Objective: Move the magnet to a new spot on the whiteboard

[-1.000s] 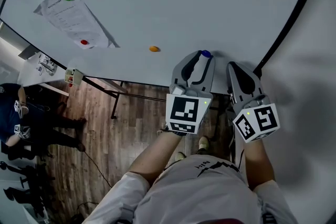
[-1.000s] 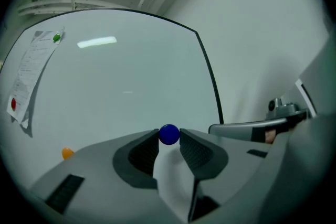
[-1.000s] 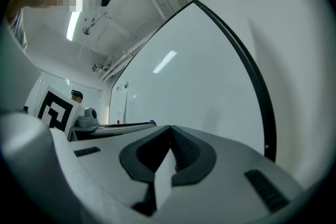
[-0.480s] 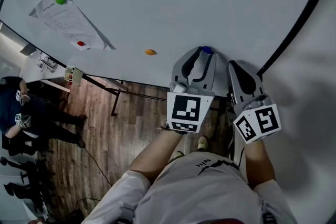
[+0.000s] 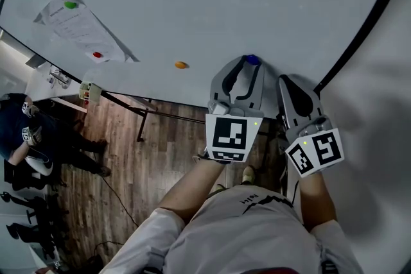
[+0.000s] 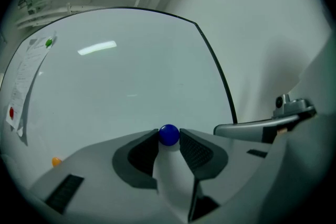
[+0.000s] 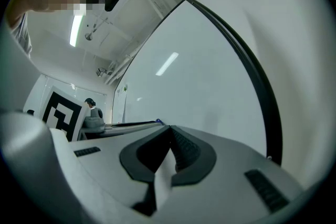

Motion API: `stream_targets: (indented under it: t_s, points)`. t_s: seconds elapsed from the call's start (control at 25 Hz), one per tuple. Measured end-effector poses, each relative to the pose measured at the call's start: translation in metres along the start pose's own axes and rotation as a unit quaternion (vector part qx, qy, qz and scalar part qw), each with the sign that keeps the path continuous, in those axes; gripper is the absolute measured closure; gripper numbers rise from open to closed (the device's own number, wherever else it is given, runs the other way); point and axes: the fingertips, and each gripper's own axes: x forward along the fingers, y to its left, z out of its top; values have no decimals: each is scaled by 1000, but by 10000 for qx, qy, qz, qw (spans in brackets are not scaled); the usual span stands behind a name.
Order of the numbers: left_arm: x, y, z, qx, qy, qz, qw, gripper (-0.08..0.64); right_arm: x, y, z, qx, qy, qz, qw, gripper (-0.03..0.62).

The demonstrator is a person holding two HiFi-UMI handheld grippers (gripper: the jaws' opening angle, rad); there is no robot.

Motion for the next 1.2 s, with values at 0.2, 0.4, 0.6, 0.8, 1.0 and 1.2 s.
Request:
stream_targets:
  t_s: [0.2, 0.4, 0.6, 0.8, 1.0, 1.2]
  points:
    - [1, 0, 0, 14, -22, 9, 10000, 433, 0, -2, -1, 14, 7, 6, 10000, 580]
    - [-5, 2, 1, 14, -65, 19, 10000, 433, 4, 0, -5, 44, 62, 48, 10000, 580]
    - [-22, 7, -2, -104, -43, 42, 9999, 433, 7, 9, -8, 71, 126, 86, 9999, 580]
    - [-40, 11, -8, -213, 19, -49, 9998, 434, 10, 24, -15, 55, 237, 113, 9996, 580]
    - [-59, 14, -11, -285, 51, -144, 9995, 461, 7, 40, -19, 18, 306, 67, 9995, 580]
    - [-83, 14, -14, -348, 77, -281, 9990, 501, -1, 59, -25, 10, 377, -29, 9993, 580]
